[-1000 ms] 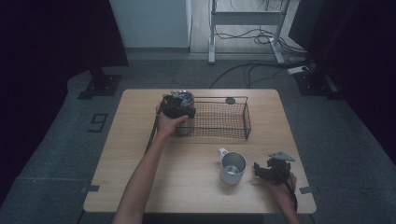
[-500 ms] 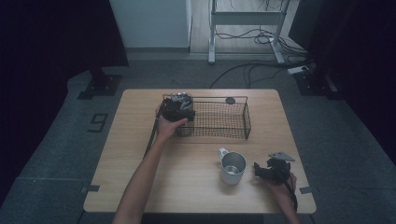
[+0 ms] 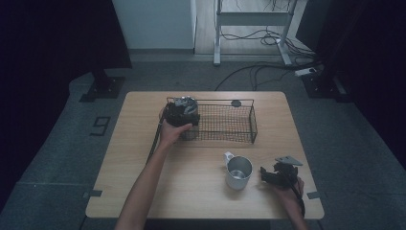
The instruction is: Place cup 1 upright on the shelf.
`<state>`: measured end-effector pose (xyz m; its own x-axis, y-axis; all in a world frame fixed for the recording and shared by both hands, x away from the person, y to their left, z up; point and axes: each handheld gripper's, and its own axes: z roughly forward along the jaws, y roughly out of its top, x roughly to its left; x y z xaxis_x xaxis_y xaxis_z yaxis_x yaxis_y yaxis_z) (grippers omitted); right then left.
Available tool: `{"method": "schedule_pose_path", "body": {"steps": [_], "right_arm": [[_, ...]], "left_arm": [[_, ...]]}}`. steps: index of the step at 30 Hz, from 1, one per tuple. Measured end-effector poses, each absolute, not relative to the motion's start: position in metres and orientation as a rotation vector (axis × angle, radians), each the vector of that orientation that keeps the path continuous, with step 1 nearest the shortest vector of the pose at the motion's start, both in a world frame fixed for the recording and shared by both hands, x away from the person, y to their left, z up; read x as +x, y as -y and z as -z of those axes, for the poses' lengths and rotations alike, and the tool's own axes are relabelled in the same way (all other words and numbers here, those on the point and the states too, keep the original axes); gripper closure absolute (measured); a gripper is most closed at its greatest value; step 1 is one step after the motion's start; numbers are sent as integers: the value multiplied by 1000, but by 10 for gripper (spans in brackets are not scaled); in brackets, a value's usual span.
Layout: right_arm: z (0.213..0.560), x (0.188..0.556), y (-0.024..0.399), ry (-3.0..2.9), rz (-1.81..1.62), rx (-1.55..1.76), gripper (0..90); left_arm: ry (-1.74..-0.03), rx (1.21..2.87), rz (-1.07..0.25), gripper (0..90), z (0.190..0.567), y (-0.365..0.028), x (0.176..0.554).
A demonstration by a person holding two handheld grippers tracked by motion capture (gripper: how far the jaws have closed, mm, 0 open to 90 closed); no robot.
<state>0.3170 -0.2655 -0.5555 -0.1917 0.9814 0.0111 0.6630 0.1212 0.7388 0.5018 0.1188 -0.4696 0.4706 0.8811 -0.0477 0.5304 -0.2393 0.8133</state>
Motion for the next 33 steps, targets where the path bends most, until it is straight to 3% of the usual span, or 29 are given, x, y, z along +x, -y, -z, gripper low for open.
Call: {"method": "schedule_pose_path", "body": {"steps": [33], "right_arm": [[556, 317, 265, -1915, -857, 1587, 126]], "left_arm": [[-1116, 1824, -554, 19, 447, -155, 459]]}}
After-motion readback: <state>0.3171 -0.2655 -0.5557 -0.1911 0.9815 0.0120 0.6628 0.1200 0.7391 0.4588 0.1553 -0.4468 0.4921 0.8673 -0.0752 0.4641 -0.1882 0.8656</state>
